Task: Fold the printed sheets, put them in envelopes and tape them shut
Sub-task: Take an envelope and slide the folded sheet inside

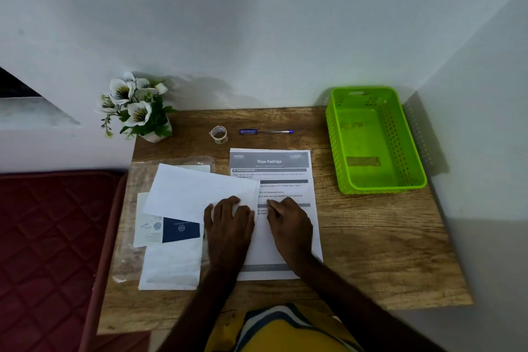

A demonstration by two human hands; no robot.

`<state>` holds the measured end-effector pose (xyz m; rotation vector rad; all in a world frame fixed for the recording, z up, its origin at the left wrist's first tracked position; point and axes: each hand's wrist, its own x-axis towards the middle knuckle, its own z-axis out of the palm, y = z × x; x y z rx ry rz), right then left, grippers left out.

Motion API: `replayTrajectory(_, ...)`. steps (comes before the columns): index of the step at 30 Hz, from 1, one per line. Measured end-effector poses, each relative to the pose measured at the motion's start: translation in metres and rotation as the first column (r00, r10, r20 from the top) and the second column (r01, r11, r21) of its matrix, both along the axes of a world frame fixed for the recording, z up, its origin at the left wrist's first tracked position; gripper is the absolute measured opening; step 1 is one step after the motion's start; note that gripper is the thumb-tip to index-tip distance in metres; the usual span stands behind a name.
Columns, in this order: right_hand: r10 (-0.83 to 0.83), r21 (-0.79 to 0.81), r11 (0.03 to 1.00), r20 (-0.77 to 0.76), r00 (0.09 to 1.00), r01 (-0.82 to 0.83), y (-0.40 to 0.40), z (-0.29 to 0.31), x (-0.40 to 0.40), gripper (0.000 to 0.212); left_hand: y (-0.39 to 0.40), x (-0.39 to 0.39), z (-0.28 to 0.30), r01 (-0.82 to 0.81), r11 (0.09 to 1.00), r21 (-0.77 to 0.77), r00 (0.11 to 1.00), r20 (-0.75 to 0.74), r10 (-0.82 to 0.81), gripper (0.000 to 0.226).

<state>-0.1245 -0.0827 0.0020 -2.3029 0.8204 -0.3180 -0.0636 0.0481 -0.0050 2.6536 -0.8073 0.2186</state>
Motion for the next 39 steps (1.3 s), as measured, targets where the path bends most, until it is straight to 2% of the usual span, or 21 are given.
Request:
replayTrajectory(4, 0.189, -0.108, 0.976, -0.015, 0.982, -0.189, 0.000, -0.004, -0.004, 0.030, 0.010, 0.001, -0.009, 0.069, 0.994, -0.084, 0.997, 0.052, -0.064, 0.026)
replayTrajectory(10, 0.353, -0.207, 0.913, -0.029, 0.935, -0.351, 0.003, -0.003, 0.001, 0.039, 0.027, -0.001, -0.021, 0.148, 0.979, -0.141, 0.989, 0.038, -0.144, 0.028)
replayTrajectory(15, 0.386, -0.273, 0.884, -0.034, 0.922, -0.380, 0.004, 0.000, 0.004, 0.039, 0.030, -0.006, -0.023, 0.134, 0.976, -0.173, 0.990, 0.059, -0.125, 0.037)
replayTrajectory(19, 0.386, -0.223, 0.897, -0.030, 0.922, -0.383, 0.001, 0.003, 0.010, 0.030, 0.032, -0.006, -0.025, 0.267, 0.956, -0.124, 0.963, 0.077, -0.259, 0.036)
replayTrajectory(22, 0.345, -0.088, 0.935, 0.011, 0.938, -0.343, -0.006, 0.004, 0.018, 0.022, 0.033, -0.005, -0.024, 0.294, 0.952, -0.089, 0.949, 0.147, -0.279, 0.029)
replayTrajectory(25, 0.266, 0.086, 0.960, 0.031, 0.964, -0.267, -0.011, 0.003, 0.028, 0.018, 0.033, -0.006, -0.023, 0.302, 0.951, -0.071, 0.945, 0.157, -0.289, 0.029)
replayTrajectory(29, 0.096, 0.239, 0.968, -0.067, 0.993, -0.078, -0.013, 0.004, 0.042, 0.009, 0.033, -0.006, -0.019, 0.306, 0.952, -0.030, 0.944, 0.139, -0.299, 0.031)
replayTrajectory(32, 0.012, 0.233, 0.972, -0.182, 0.983, 0.032, -0.017, 0.006, 0.053, 0.021, 0.033, -0.008, -0.017, 0.295, 0.955, -0.016, 0.950, 0.108, -0.292, 0.034)
replayTrajectory(39, -0.123, 0.259, 0.946, -0.270, 0.955, 0.195, -0.024, 0.011, 0.076, 0.032, 0.037, -0.014, -0.022, 0.281, 0.959, -0.022, 0.956, 0.090, -0.278, 0.031)
